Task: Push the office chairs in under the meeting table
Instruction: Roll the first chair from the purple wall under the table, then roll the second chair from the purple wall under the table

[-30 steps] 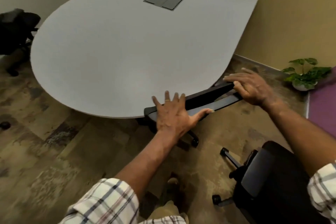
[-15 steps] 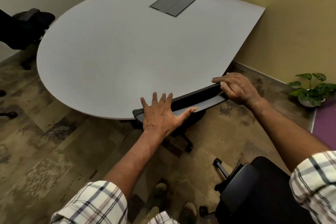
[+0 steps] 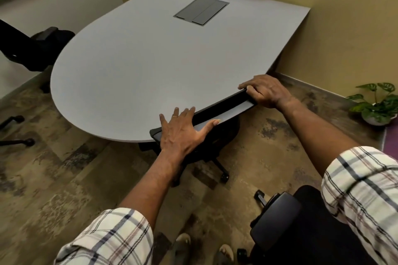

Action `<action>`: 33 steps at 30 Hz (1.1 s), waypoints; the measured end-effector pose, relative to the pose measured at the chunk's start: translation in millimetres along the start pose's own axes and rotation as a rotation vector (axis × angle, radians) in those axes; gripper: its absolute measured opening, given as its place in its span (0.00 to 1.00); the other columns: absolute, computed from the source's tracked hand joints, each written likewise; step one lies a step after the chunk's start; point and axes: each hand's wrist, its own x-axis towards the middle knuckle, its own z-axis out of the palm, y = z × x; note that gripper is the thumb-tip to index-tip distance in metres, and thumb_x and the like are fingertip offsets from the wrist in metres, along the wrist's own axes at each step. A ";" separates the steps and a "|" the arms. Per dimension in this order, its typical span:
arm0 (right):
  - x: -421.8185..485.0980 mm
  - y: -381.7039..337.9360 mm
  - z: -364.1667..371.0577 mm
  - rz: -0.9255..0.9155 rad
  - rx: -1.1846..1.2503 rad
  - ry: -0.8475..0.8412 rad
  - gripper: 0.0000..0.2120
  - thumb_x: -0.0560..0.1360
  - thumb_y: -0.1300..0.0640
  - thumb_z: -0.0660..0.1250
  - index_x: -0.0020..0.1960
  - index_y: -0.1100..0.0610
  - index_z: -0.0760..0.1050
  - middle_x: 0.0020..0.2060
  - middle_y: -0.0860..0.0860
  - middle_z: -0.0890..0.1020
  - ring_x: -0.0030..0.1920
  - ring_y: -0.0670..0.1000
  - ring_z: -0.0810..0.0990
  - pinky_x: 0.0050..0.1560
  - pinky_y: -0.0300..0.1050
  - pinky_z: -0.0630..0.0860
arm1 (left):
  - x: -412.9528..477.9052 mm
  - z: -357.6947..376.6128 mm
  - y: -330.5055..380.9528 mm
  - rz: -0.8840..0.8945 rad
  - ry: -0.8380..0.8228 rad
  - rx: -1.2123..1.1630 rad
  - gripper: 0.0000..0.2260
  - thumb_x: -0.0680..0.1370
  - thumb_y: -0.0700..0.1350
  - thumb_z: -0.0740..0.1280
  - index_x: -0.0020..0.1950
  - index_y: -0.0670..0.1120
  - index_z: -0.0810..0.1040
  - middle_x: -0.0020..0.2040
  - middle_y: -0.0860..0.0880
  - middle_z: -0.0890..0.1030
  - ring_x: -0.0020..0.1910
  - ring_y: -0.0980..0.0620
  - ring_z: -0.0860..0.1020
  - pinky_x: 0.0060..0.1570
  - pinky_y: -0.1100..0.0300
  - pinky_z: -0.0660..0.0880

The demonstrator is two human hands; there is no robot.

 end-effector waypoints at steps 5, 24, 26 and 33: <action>-5.3 0.0 5.6 0.009 0.009 0.012 0.34 0.78 0.42 0.43 0.61 0.56 0.83 0.62 0.52 0.84 0.59 0.55 0.81 0.66 0.50 0.71 | -3.3 4.8 -1.8 -0.024 0.030 -0.007 0.50 0.71 0.84 0.43 0.80 0.52 0.68 0.78 0.48 0.72 0.80 0.43 0.63 0.77 0.28 0.52; -165.0 -65.6 -9.6 0.290 -0.050 0.109 0.27 0.86 0.51 0.48 0.83 0.57 0.51 0.82 0.53 0.52 0.82 0.49 0.48 0.82 0.48 0.44 | -58.2 -24.8 24.3 0.273 0.093 -0.034 0.38 0.84 0.68 0.39 0.85 0.43 0.51 0.85 0.42 0.54 0.84 0.45 0.50 0.83 0.45 0.47; -182.8 -78.9 -13.3 0.314 -0.060 0.109 0.27 0.86 0.52 0.49 0.83 0.57 0.51 0.82 0.53 0.52 0.82 0.49 0.48 0.82 0.48 0.44 | -68.1 -31.8 28.5 0.321 0.095 -0.008 0.36 0.85 0.65 0.40 0.85 0.42 0.51 0.85 0.42 0.54 0.84 0.45 0.49 0.83 0.45 0.46; -233.1 -115.0 -14.2 0.420 -0.077 0.103 0.27 0.86 0.49 0.47 0.83 0.56 0.49 0.83 0.52 0.51 0.82 0.48 0.48 0.82 0.49 0.47 | -108.5 -50.5 34.7 0.403 0.051 0.070 0.33 0.86 0.61 0.40 0.85 0.42 0.48 0.85 0.42 0.49 0.84 0.45 0.46 0.83 0.47 0.43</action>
